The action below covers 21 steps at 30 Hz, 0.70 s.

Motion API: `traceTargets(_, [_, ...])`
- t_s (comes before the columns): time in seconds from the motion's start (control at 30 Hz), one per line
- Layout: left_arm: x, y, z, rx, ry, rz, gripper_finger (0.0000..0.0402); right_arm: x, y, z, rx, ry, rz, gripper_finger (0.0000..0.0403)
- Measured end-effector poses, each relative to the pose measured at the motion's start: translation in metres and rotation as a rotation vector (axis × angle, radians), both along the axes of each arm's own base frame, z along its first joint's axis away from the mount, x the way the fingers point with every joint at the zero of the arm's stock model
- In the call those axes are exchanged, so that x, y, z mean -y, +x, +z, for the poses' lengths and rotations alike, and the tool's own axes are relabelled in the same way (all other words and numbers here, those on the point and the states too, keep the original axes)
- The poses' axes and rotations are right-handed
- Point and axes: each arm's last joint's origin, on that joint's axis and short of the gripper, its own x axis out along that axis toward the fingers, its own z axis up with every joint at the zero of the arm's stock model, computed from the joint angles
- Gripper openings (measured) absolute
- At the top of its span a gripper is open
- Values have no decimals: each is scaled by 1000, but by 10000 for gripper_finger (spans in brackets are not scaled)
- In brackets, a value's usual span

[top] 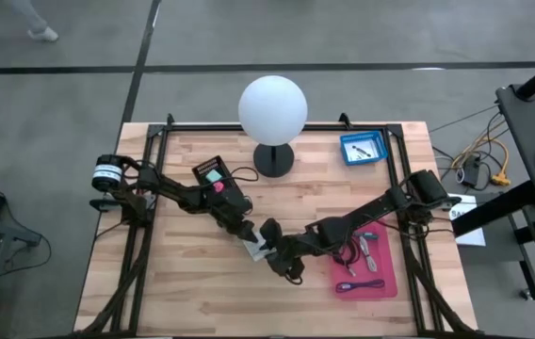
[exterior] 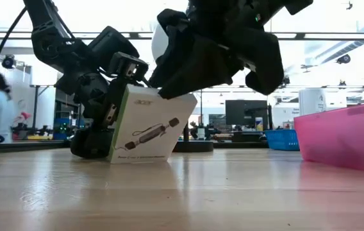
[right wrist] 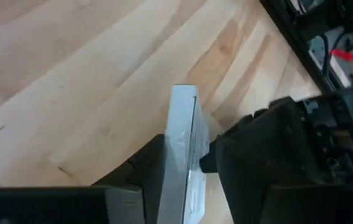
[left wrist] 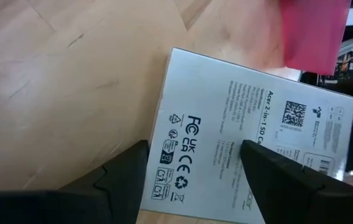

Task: Pick and place items into bin
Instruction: Put the white card reader box into the blue bin

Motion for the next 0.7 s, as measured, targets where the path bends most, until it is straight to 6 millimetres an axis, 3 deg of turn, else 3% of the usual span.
traceTargets(0.7, [3, 2, 5, 39, -32, -133, 238, 3, 0, -3, -16, -130, 97, 159])
